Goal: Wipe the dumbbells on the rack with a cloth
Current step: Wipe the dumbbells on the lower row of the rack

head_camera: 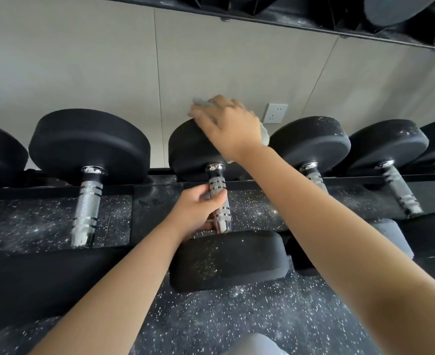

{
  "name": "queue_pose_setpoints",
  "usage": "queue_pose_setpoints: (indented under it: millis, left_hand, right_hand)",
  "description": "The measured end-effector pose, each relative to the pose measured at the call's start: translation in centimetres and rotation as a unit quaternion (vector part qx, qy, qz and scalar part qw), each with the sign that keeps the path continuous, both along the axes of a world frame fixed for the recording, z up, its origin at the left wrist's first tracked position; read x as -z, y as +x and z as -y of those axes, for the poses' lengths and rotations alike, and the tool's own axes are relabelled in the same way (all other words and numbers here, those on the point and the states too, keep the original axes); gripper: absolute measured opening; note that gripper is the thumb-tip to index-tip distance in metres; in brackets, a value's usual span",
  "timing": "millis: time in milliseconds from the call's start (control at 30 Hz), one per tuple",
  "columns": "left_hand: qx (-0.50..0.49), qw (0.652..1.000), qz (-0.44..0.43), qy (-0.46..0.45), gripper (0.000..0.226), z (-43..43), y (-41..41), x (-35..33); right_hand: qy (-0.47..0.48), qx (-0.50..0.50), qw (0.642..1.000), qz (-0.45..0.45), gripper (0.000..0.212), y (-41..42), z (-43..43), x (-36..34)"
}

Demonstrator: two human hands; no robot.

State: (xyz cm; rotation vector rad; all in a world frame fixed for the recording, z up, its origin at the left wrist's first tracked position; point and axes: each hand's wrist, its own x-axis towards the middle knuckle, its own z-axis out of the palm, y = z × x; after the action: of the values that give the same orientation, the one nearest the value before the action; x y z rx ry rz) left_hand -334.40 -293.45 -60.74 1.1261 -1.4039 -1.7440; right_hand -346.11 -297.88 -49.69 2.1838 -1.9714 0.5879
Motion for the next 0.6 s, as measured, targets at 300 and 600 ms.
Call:
queue_pose_setpoints:
  millis: [300, 600]
  left_hand:
    - [0.014, 0.999, -0.028, 0.011, 0.018, -0.1, 0.0, -0.5]
    - [0.071, 0.996, -0.031, 0.036, 0.021, -0.1, 0.7, -0.9]
  right_hand:
    - [0.052, 0.19, 0.853, 0.484, 0.051, -4.5, -2.8, 3.6]
    - [0.017, 0.091, 0.851, 0.517, 0.034, -3.5, -14.8, -0.6]
